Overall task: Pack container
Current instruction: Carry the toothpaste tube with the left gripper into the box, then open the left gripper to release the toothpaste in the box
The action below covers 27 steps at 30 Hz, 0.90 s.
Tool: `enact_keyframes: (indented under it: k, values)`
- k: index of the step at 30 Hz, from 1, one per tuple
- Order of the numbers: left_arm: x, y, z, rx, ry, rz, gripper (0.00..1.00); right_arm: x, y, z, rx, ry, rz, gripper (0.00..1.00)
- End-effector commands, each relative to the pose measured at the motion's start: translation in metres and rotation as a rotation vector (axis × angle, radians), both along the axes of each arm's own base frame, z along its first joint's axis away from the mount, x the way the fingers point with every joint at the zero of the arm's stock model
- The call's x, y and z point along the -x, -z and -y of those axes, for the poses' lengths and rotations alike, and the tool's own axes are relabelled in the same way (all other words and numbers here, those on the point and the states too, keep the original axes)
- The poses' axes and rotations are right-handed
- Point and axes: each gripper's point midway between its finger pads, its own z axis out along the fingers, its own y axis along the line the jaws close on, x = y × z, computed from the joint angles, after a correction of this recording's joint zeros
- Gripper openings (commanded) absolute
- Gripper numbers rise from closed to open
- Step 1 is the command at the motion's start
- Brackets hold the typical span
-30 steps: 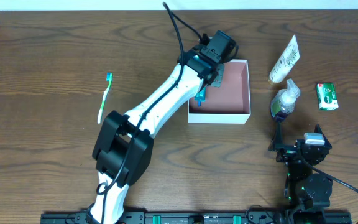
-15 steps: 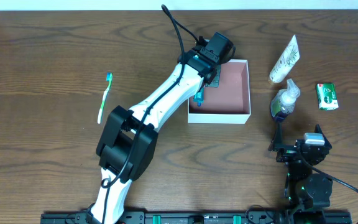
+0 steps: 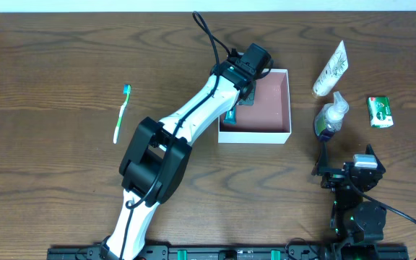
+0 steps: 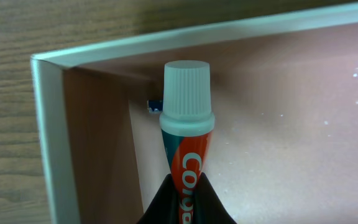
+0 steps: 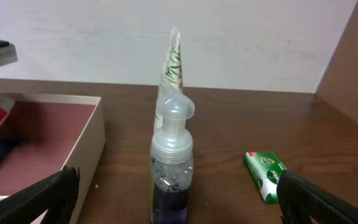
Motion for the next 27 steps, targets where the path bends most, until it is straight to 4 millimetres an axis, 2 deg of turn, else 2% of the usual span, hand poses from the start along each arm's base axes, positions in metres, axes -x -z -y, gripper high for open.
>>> enact_keyframes:
  k: [1, 13, 14, 16, 27]
  values:
    - [0.0003, 0.0135, -0.0017, -0.018, -0.011, -0.017, 0.06, 0.0001, 0.0007, -0.0038, 0.011, -0.016, -0.001, 0.99]
    - [0.0039, 0.0198, -0.0045, -0.029, -0.011, -0.031, 0.07, 0.0001, 0.0007, -0.0038, 0.011, -0.016, -0.001, 0.99]
    - [0.0039, 0.0198, -0.0045, -0.029, -0.011, -0.031, 0.13, 0.0001, 0.0006, -0.0038, 0.011, -0.016, -0.001, 0.99]
    - [0.0039, 0.0198, -0.0045, -0.029, -0.011, -0.031, 0.15, 0.0001, 0.0007, -0.0038, 0.011, -0.016, -0.001, 0.99]
    - [0.004, 0.0198, -0.0045, -0.029, -0.011, -0.031, 0.15, 0.0001, 0.0007, -0.0038, 0.011, -0.016, -0.001, 1.0]
